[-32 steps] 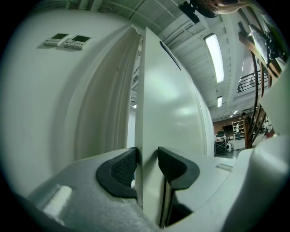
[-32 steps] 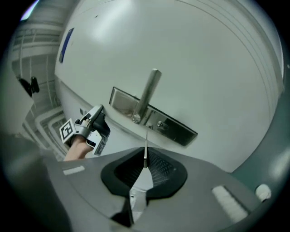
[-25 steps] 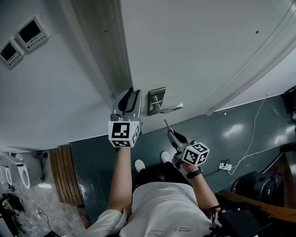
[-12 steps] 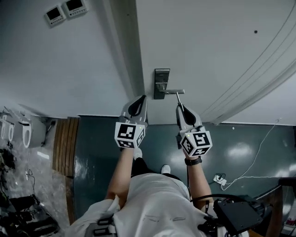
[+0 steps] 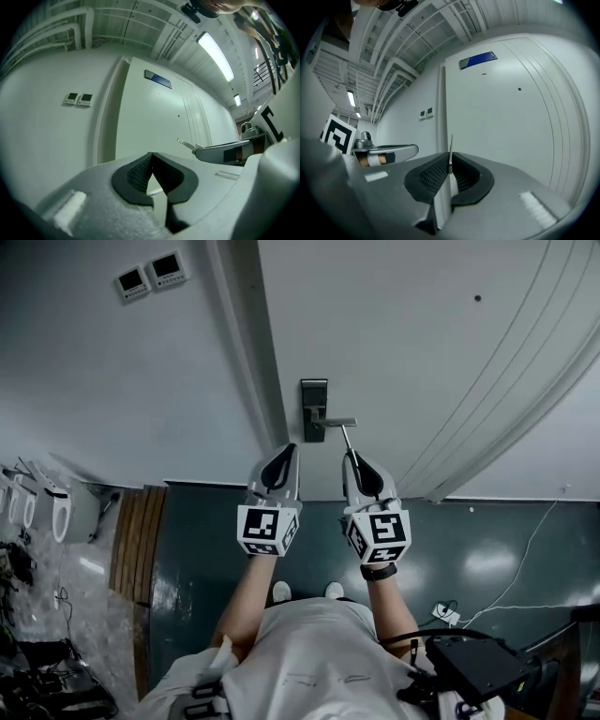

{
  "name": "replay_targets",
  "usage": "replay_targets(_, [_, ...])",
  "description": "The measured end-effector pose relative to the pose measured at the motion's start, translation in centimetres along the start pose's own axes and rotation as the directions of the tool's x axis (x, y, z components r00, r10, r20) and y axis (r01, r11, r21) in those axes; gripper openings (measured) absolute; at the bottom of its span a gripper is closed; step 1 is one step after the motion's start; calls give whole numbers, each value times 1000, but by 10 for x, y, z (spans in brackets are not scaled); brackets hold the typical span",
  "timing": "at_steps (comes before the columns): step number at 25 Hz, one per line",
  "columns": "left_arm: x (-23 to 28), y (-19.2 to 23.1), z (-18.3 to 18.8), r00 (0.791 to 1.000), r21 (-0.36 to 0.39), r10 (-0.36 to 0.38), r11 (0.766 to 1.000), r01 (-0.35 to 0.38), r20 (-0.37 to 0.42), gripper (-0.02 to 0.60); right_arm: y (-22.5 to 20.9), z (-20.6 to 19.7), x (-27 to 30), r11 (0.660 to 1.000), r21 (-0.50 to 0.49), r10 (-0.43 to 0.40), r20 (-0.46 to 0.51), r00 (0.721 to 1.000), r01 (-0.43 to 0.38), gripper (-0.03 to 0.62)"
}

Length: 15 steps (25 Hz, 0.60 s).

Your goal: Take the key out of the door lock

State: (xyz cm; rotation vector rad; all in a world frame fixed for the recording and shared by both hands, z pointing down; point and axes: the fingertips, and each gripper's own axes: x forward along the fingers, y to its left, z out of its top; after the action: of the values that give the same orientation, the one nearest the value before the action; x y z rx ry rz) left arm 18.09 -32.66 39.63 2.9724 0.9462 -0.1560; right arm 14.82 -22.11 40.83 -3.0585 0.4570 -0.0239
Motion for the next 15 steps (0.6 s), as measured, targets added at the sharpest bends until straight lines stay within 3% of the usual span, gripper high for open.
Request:
replay_targets(9, [-4,33,0,1000,-45,-3,999,3,18,2,29,-1,15,1000,13,-21,-10,1000,21,26])
replay_targets(15, [-4,59,-1,1000,-28,-23,999,24,18,2,39,-1,39,998,18,-63,-23,998,63,26])
